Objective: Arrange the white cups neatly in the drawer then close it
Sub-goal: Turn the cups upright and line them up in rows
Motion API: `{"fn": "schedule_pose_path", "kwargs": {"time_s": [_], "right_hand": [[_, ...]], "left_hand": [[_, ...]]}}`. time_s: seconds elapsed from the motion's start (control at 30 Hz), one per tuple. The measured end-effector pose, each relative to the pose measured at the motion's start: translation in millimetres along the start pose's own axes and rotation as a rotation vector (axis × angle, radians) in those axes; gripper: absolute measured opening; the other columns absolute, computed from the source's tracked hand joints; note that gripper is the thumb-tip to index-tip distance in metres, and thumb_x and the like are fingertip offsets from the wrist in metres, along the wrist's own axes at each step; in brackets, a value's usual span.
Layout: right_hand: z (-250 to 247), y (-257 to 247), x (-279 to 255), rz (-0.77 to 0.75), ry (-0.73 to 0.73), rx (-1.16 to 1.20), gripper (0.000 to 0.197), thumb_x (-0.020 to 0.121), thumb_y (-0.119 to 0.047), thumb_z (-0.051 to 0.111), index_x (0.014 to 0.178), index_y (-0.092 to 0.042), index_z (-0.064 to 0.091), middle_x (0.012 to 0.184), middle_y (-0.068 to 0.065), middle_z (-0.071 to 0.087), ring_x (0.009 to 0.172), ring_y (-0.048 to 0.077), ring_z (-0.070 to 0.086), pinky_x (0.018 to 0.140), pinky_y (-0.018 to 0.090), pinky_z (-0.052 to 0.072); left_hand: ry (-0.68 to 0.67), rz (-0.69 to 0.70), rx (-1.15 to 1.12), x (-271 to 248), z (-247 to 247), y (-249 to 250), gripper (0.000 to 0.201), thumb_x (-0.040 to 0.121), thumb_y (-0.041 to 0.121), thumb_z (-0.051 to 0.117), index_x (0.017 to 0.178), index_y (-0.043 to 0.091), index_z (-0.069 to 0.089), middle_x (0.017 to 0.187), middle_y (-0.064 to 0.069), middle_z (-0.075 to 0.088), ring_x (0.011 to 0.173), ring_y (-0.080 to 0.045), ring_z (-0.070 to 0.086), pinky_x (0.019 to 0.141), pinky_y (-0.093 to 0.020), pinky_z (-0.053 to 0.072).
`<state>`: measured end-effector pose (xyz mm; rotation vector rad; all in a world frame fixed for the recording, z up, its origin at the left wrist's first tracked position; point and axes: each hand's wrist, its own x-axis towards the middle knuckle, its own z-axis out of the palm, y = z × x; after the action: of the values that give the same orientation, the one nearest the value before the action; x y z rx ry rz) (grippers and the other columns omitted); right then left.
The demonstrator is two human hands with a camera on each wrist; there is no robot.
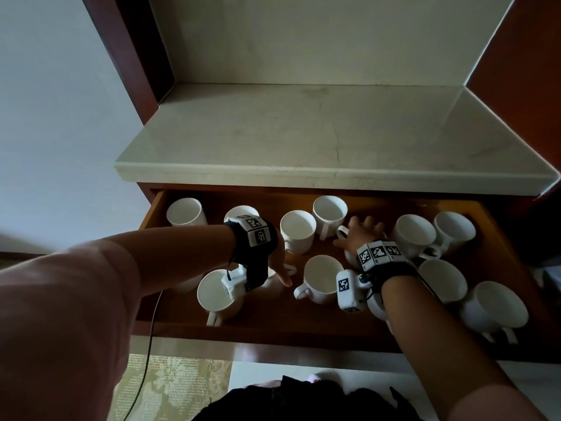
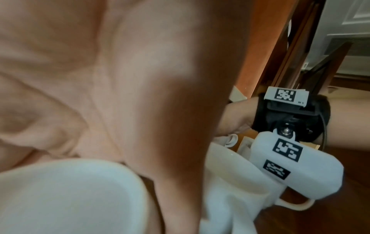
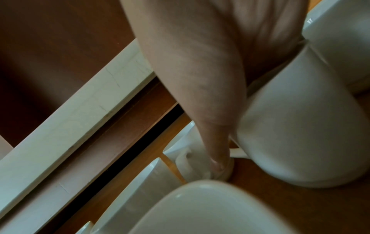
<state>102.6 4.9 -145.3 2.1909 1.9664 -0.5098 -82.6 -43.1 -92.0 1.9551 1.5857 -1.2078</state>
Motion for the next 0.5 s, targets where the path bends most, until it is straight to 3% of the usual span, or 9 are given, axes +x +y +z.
{"fn": "schedule_pose_path", "kwargs": {"time_s": [0.17,0.37,0.5], "right_hand": [[2.1,0.7,0.9,-0.003,0.011,0.007,0.072,0.080,-0.055,0.061,0.135,-0.018,0.033,0.145,0.014,0.023,0.133,0.038,0.022,0.107,0.051,0.028],[2.5,0.9,1.2,-0.009,0.017,0.002,0.072,0.080,-0.055,0.061,0.136,-0.018,0.034,0.145,0.014,0.024,0.133,0.038,0.022,0.106,0.053,0.029],[1.9,1.0,1.2,-0.011,0.017,-0.008,0.072,0.081,-0.054,0.061,0.136,-0.017,0.034,0.144,0.015,0.025,0.133,0.038,0.023,0.106,0.053,0.030]], "left_hand": [[-0.027,-0.011,-0.042,6.1,2.3,7.8,0.085,0.077,0.073,0.053,0.133,0.009,0.049,0.130,-0.007,0.057,0.119,-0.026,0.053,0.095,-0.035,0.041],[-0.056,-0.004,-0.104,11.8,0.6,4.1,0.078,0.068,0.067,0.068,0.130,0.021,0.053,0.132,-0.003,0.055,0.119,-0.024,0.053,0.092,-0.036,0.044],[-0.078,-0.005,-0.096,10.6,2.1,3.2,0.060,0.072,0.063,0.067,0.120,0.027,0.060,0.129,0.000,0.056,0.117,-0.023,0.053,0.087,-0.033,0.043]]}}
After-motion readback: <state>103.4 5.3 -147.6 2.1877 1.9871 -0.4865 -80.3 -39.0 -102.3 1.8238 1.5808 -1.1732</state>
